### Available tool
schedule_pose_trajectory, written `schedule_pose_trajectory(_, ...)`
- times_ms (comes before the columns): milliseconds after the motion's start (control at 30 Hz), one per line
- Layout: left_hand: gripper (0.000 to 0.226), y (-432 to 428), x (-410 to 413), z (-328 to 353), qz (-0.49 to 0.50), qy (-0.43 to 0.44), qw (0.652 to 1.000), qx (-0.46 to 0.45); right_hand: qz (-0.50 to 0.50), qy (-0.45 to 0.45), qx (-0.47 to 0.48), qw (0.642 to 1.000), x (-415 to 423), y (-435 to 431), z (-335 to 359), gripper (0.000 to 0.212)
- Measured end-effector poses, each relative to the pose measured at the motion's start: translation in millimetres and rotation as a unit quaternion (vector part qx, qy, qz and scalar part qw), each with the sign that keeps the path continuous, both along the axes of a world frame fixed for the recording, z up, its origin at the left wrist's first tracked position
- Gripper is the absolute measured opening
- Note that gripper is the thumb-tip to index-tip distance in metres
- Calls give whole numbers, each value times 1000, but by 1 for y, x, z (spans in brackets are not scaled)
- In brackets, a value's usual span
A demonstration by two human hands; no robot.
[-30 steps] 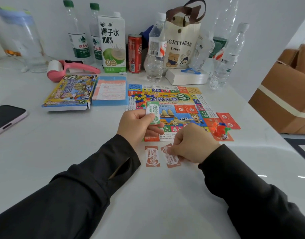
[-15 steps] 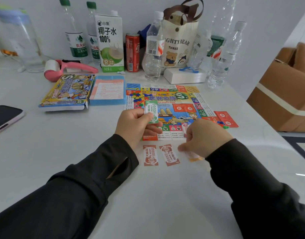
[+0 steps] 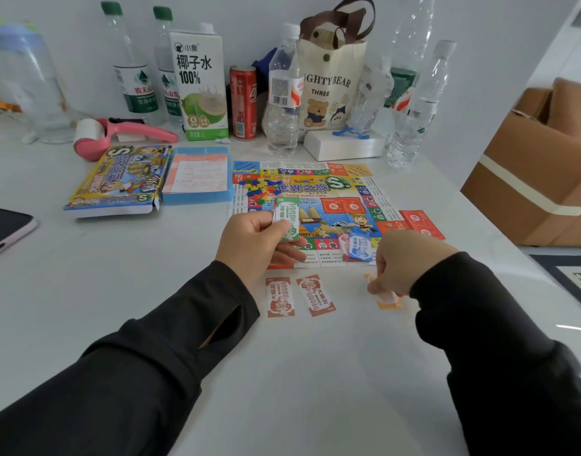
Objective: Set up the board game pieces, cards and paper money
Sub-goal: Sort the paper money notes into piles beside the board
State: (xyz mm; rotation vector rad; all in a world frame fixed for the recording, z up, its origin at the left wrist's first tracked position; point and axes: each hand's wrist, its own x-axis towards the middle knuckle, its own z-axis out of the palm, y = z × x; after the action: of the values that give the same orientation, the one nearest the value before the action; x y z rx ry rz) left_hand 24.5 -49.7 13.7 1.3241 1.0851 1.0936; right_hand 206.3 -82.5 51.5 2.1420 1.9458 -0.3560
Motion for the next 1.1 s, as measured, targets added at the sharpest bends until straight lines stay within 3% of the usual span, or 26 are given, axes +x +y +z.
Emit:
schedule_pose_trajectory(133,20,0,0,1,13,-12,1000,-1,-11,59,113,992,-12,0,-1,34)
schedule_pose_trajectory(267,21,2,-2,3,28,-15,999,3,100,192,131,968,-28,-8,1,13)
schedule_pose_trajectory(467,23,1,-2,2,27,-13,999,11,168,172,75,968,-42,-13,-10,38)
schedule_pose_trajectory(967,21,0,-2,2,20,13,1000,17,173,175,105,964,-43,-12,-16,36)
schedule_pose_trajectory(1100,20,-3,1,3,23,-3,1000,10,139,196,135,961,-28,-14,-10,17)
